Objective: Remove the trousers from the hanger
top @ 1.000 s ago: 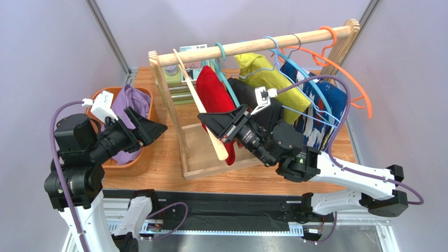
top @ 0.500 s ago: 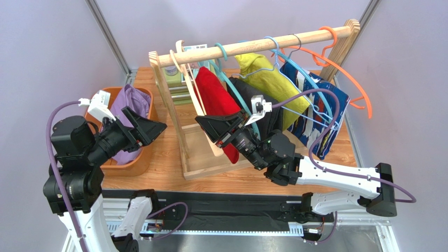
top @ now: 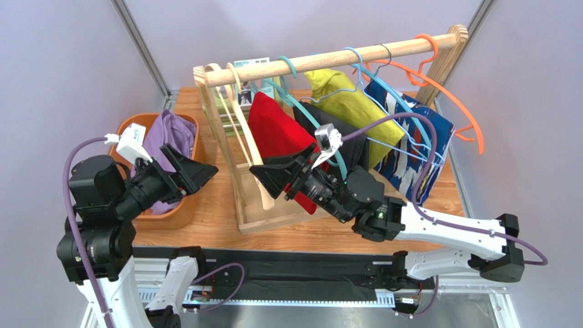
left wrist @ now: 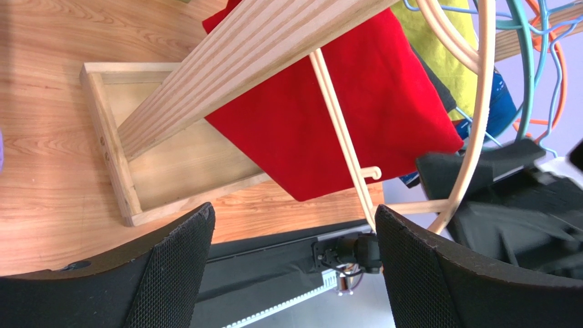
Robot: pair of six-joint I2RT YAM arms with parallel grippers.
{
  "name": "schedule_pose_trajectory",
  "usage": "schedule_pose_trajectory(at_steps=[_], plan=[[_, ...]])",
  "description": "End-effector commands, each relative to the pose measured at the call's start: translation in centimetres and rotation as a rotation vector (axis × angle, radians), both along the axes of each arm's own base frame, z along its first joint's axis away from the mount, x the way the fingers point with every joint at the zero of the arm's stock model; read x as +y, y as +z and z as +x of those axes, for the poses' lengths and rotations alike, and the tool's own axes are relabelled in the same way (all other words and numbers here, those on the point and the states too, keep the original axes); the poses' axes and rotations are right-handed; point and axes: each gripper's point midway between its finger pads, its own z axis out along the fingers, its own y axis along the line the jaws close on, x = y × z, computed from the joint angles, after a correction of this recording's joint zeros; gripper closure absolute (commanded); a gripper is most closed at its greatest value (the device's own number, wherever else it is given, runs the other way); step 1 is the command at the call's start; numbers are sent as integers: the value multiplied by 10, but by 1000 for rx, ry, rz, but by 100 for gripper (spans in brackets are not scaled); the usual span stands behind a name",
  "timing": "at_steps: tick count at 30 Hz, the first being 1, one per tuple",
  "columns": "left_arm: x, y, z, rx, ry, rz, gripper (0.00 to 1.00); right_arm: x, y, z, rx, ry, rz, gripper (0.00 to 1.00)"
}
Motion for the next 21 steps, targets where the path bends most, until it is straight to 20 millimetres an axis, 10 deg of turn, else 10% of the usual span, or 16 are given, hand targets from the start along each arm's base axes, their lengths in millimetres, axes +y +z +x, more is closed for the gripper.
schedule_pose_trajectory(at_steps=[1,5,15,21], plan=[[2,1,-6,-53,1,32,6,-26,1,-11,7,22,-172,30],[13,2,-7,-123,56,97,2,-39,5,-23,-93,74,-259,0],[-10,23,-8,-430,-154,167,2,-103,18,-70,-336,275,-437,0],[-34,40,-19,-593,-392,213,0,-179,27,-75,-337,164,-215,0]])
